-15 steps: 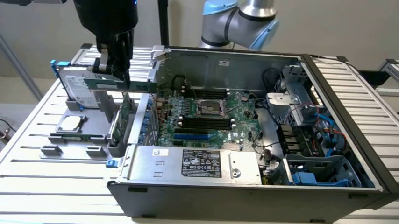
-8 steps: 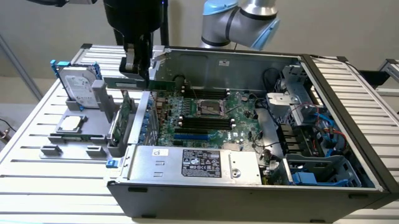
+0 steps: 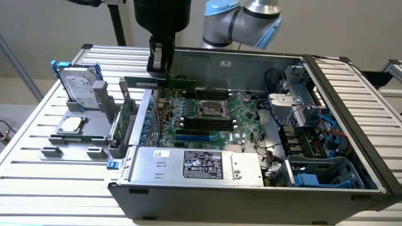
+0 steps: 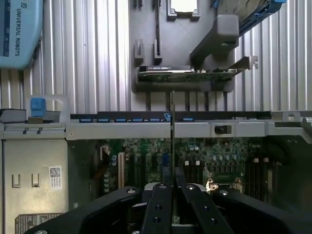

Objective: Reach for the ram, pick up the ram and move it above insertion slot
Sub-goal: 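Pick up the ram and move it above insertion slot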

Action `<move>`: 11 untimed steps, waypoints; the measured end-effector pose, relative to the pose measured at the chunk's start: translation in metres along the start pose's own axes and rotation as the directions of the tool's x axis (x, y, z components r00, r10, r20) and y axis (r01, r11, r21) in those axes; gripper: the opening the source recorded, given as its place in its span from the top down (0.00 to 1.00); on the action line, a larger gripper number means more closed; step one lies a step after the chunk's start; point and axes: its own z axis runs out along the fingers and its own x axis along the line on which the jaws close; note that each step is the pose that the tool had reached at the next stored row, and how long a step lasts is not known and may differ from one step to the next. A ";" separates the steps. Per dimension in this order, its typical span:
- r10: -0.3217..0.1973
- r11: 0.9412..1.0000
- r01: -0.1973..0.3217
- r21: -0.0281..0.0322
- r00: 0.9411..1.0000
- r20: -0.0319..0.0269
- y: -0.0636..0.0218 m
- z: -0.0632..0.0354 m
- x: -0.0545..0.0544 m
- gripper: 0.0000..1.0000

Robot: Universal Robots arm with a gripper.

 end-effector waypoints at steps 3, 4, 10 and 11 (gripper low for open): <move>0.000 1.000 0.000 0.000 1.000 0.000 -0.0120 -0.0004 -0.003 0.87; 0.000 1.000 0.000 0.000 1.000 0.000 -0.0160 -0.0005 -0.005 0.87; 0.000 1.000 0.000 0.000 1.000 0.000 -0.0356 0.0005 -0.016 0.87; 0.000 1.000 0.000 0.000 1.000 0.000 -0.0385 0.0007 -0.018 0.87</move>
